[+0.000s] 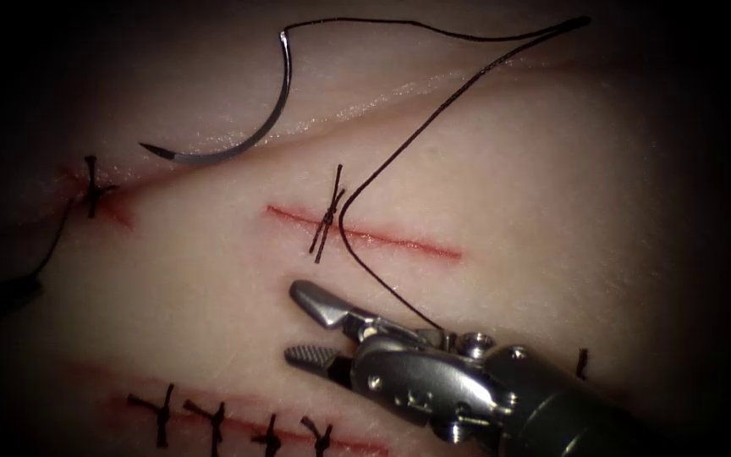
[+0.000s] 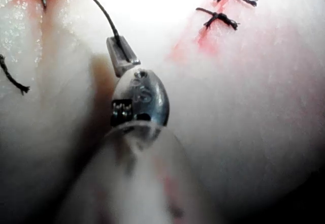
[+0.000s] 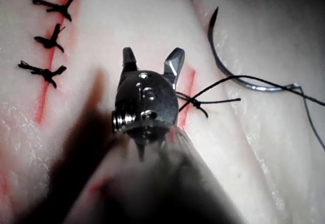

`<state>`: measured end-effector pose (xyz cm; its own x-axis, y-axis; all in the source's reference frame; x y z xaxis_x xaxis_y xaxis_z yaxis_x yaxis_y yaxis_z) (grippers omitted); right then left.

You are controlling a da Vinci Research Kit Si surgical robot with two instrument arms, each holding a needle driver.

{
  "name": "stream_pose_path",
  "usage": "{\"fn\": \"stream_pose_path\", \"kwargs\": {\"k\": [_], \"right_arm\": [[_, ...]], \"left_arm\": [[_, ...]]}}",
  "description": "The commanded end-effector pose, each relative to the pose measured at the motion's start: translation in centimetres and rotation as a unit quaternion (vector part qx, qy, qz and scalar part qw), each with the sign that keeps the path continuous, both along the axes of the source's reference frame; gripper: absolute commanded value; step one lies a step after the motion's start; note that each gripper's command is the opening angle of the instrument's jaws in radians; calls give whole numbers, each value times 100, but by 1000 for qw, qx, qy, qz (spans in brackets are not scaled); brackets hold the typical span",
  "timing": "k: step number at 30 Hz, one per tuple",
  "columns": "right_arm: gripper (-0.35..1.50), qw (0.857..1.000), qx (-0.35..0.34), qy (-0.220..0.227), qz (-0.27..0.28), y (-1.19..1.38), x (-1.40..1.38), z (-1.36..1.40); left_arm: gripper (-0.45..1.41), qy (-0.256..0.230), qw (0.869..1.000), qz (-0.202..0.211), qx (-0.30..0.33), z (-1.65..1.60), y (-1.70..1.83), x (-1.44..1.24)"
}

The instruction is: Wound Closure

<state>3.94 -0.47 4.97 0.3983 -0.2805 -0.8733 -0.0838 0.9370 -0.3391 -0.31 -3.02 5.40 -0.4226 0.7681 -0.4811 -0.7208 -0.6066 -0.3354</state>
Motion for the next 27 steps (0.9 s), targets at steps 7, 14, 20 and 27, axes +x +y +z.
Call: {"fn": "stream_pose_path", "kwargs": {"k": [7,14,20,27], "right_arm": [[125,1000,4,0,2,-6,8,9],[125,1000,6,1,2,-9,5,6],[125,1000,8,-3,4,-12,-3,5],[118,999,24,-12,20,-11,-21,4]], "left_arm": [[68,64,992,76,80,49,-20,17],[133,87,981,122,126,80,-33,21],[135,111,980,121,116,73,-27,36],[79,110,986,91,88,28,-5,49]]}}
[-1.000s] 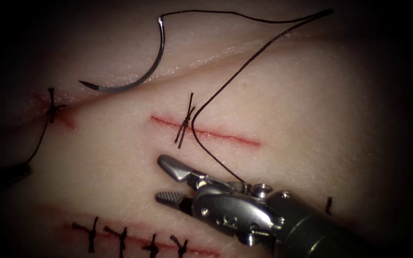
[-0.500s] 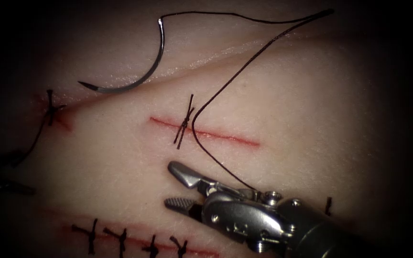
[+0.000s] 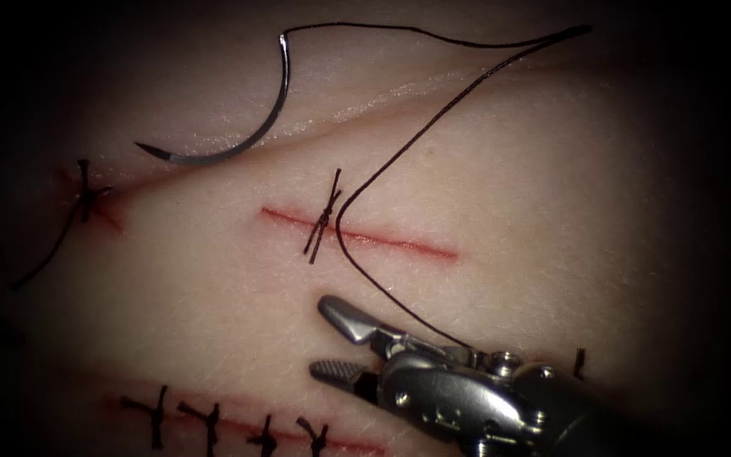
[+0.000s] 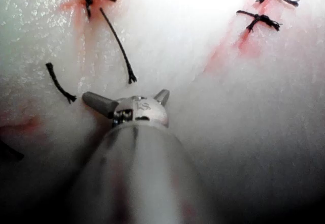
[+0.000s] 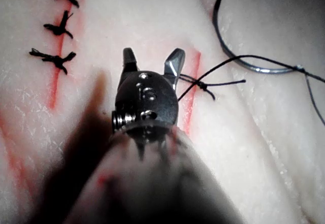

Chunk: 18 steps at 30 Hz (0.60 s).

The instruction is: Wound Closure

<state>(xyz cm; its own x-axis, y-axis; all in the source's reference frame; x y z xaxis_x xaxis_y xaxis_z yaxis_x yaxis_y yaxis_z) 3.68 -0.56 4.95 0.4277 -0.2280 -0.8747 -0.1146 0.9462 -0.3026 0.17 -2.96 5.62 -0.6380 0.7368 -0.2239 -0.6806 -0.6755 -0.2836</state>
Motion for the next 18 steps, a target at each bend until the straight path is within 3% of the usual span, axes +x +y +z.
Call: {"fn": "stream_pose_path", "kwargs": {"k": [1,4,5,7,9,13,15,16,18], "right_arm": [[118,1000,13,-2,5,-1,2,5],[115,1000,25,-11,17,-1,-4,1],[111,999,24,-12,20,-3,-5,-1],[66,999,22,-7,24,-7,-7,-7],[-35,1000,25,-5,14,-10,-10,-16],[-35,999,37,-16,-4,-9,-21,-31],[-35,999,48,-13,-3,-5,-26,-36],[46,998,67,-10,3,-2,-30,-41],[78,997,80,-8,9,-3,-27,-43]], "left_arm": [[57,-25,999,4,-24,-3,-7,-1],[-45,-84,992,7,-95,-21,-1,-8],[-45,-99,988,18,-114,-24,-1,-12],[-45,-114,986,12,-121,-30,2,-20],[-45,-127,985,9,-117,-33,7,-27],[-42,-181,975,-8,-131,-43,26,-46],[-6,-195,970,-23,-142,-51,39,-56],[24,-202,968,-34,-142,-62,57,-70],[34,-201,969,-34,-138,-69,70,-83]]}}
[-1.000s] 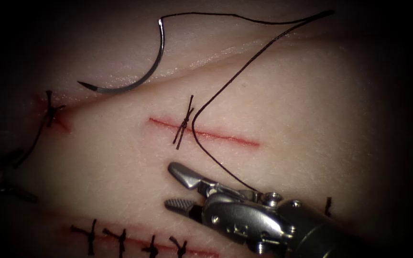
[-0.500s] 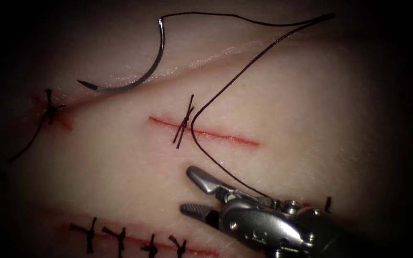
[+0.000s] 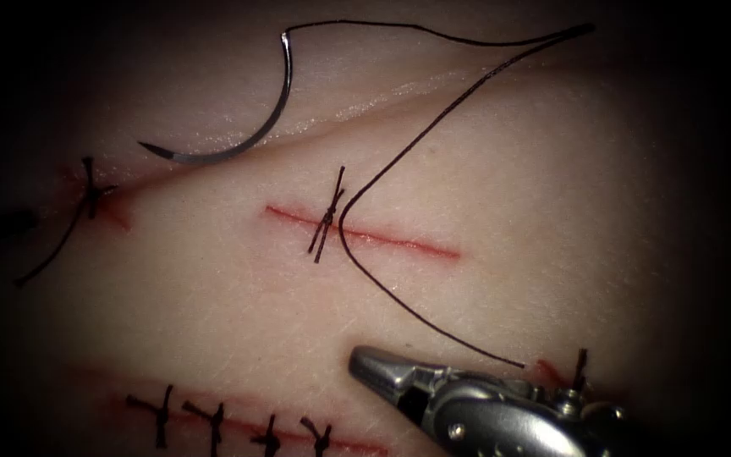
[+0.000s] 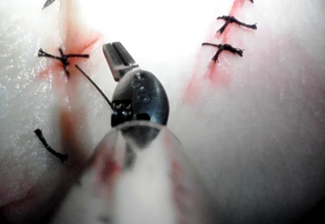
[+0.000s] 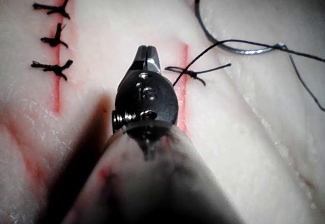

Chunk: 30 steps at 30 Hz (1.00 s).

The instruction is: Wound Closure

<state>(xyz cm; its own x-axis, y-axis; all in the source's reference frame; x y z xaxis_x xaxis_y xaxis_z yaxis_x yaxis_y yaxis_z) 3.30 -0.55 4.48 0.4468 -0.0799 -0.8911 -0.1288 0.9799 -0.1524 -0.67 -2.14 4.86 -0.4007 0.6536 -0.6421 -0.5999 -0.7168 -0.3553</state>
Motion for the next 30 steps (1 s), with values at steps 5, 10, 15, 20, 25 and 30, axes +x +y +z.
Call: {"fn": "stream_pose_path", "kwargs": {"k": [5,10,15,20,25,30], "right_arm": [[86,1000,8,5,4,-7,20,6],[102,1000,13,4,9,-5,24,11],[102,1000,17,5,12,-8,27,11],[102,1000,15,11,9,-13,38,10],[102,1000,16,16,7,-14,44,8],[102,1000,16,16,6,-14,43,8]], "left_arm": [[31,23,998,41,-33,1,18,-33],[14,70,992,76,-68,14,42,-66],[27,155,976,119,-92,42,57,-80],[34,244,947,169,-120,72,66,-91],[41,275,930,212,-122,88,64,-95],[42,291,917,248,-117,96,58,-94]]}}
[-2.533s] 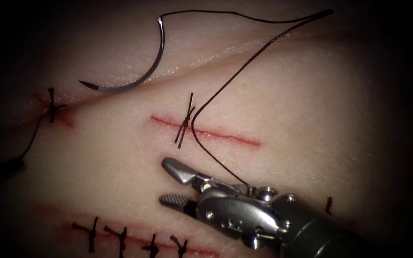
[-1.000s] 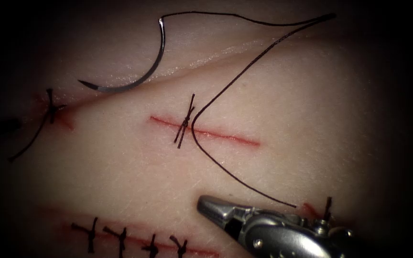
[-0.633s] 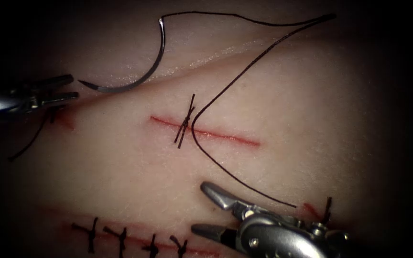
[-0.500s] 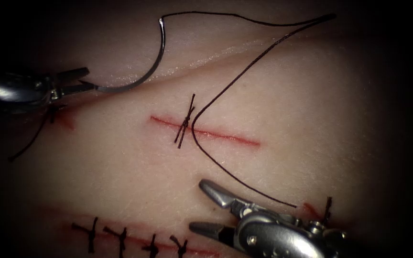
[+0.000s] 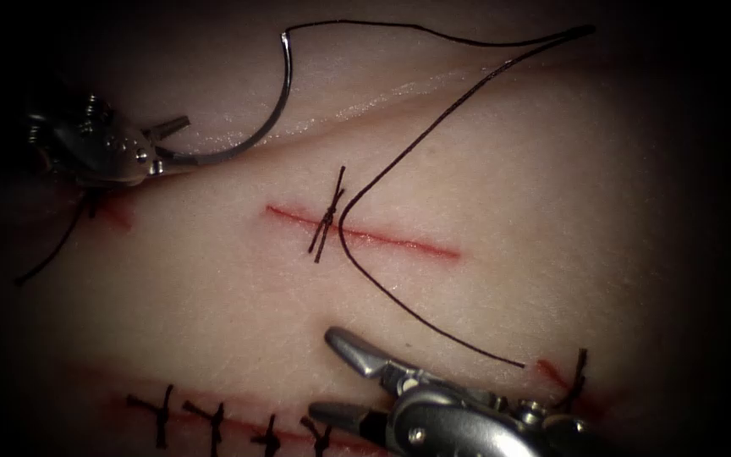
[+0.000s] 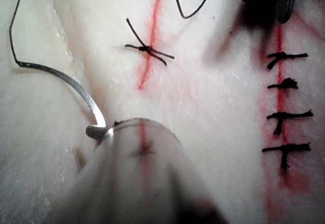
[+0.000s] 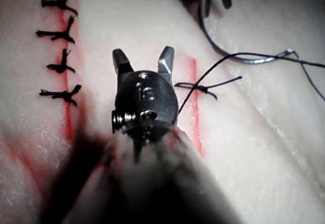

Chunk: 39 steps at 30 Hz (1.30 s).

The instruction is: Wound Closure

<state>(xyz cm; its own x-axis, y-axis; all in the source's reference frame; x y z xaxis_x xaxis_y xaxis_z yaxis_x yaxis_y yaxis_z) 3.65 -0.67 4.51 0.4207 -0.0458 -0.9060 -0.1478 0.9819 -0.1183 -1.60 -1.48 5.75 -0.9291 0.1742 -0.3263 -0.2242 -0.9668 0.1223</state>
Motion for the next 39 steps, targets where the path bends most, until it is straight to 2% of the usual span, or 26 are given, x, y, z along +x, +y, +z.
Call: {"fn": "stream_pose_path", "kwargs": {"k": [1,11,19,25,28,30,31,33,35,39], "right_arm": [[102,1000,1,1,-1,-3,8,4],[100,1000,4,5,-3,-4,7,0],[98,1000,6,7,-3,-6,7,-3],[98,1000,7,7,-3,-5,7,-4],[96,1000,8,6,-3,-4,7,-4],[96,1000,8,6,-3,-4,7,-3],[95,1000,8,6,-3,-4,7,-3],[95,1000,10,7,-1,-4,7,-3],[93,1000,16,9,0,-4,8,-3],[90,998,48,17,24,-3,18,-1]], "left_arm": [[42,6,1000,5,3,8,-9,-1],[44,49,998,26,9,36,-12,3],[42,62,998,30,13,58,-5,5],[42,69,996,45,27,76,-17,9],[29,65,996,45,33,78,-25,9],[7,68,996,42,34,74,-25,9],[-20,68,996,39,34,70,-24,8],[-23,67,997,38,31,68,-23,8],[-43,62,997,20,31,63,-21,8],[-45,44,999,-18,17,49,-16,3]]}}
